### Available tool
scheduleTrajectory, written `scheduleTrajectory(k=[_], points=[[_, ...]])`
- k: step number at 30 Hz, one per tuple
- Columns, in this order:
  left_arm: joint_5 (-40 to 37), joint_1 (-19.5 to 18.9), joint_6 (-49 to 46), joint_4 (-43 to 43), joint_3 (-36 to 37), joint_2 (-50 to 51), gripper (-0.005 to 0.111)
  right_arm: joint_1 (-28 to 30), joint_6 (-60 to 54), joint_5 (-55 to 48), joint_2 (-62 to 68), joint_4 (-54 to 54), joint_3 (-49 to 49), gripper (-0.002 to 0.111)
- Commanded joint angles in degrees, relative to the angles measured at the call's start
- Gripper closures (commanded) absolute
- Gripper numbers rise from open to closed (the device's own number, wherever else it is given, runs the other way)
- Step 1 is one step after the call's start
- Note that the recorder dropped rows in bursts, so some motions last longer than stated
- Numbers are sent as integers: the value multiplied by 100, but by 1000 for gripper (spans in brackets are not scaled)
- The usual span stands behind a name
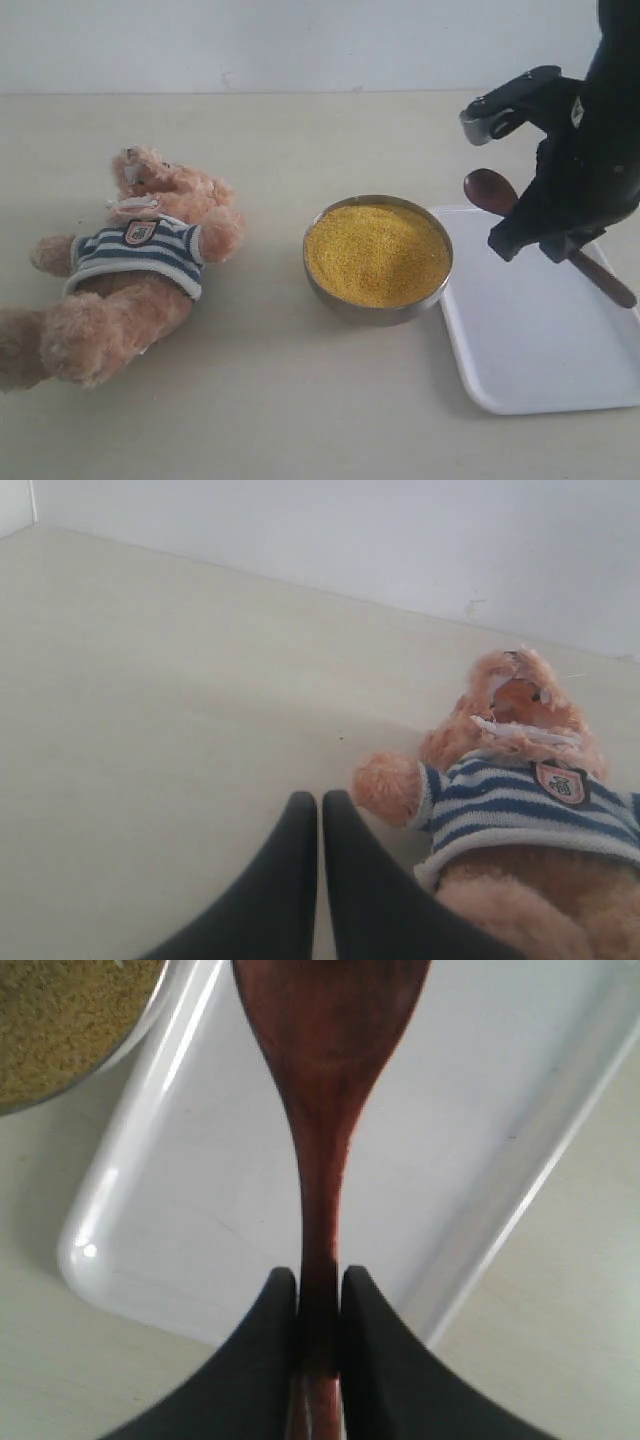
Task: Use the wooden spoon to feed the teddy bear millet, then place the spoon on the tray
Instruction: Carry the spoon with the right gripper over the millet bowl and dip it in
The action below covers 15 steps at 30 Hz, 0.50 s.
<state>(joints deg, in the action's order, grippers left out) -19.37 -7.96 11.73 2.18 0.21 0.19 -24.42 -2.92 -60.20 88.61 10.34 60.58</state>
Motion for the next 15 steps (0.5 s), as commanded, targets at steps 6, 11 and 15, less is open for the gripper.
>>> scheduleTrajectory(k=[6, 11, 15], points=[[44, -12, -19, -15, -21, -19, 103, -1935, 1198, -977, 91, 2683, 280, 109], [44, -12, -19, -15, -21, -19, 103, -2416, 1172, -977, 325, 2825, 280, 109], [44, -12, -19, -15, -21, -19, 103, -2769, 1135, -977, 818, 3401, 292, 109]])
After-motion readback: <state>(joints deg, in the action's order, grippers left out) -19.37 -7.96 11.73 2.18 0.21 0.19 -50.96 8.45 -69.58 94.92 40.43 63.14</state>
